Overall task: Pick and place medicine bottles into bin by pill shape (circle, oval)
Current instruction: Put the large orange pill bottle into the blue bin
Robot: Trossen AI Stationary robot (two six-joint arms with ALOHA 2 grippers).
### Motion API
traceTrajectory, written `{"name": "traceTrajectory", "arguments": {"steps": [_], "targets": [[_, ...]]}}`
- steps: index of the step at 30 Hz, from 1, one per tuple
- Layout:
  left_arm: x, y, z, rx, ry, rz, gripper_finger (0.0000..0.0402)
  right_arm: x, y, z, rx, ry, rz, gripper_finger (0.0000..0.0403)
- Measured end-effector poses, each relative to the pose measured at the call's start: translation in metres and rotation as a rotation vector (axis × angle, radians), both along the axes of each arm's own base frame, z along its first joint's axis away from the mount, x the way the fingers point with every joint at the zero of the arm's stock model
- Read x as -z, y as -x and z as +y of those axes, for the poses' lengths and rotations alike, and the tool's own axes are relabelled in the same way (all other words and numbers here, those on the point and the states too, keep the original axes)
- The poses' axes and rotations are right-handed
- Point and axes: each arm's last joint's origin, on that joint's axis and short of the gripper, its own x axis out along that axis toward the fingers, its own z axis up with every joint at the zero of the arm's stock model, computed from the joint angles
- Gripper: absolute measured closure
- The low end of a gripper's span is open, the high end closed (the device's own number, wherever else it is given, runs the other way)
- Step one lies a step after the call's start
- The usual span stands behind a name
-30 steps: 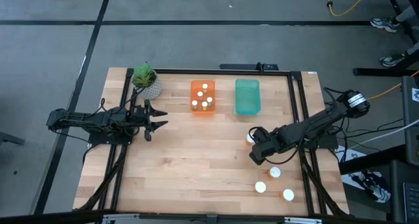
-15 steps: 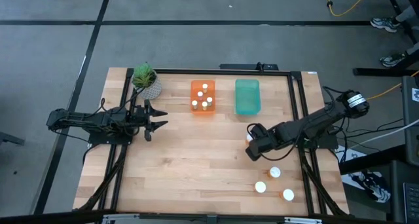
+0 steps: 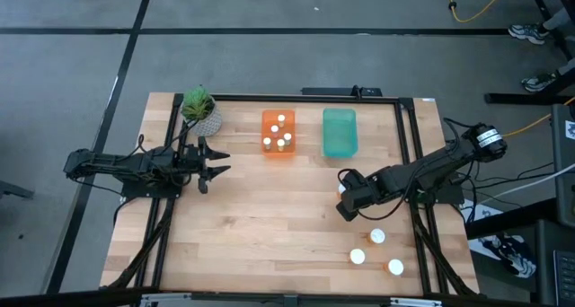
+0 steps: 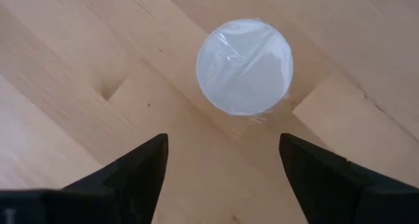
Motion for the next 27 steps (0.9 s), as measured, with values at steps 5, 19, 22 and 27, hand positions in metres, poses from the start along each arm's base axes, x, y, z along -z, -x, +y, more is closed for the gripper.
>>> {"name": "traceTrajectory", "arguments": {"steps": [5, 19, 22, 27], "targets": [[0.0, 0.0, 0.0, 0.0, 0.0, 0.0, 0.0225, 0.0, 0.0, 0.0, -0.025, 0.007, 0.003, 0.006], [0.0, 0.0, 0.0, 0.0, 0.0, 0.0, 0.0225, 0.005, -0.006, -0.006, 0.001, 0.005, 0.006, 0.0034], [0.0, 0.0, 0.0, 0.0, 0.0, 0.0, 0.0225, 0.012, -0.011, -0.011, -0.013, 0.019, 0.034, 0.0036], [0.0, 0.0, 0.0, 0.0, 0.0, 0.0, 0.0225, 0.019, -0.017, -0.023, 0.028, 0.026, 0.057, 0.0037]]}}
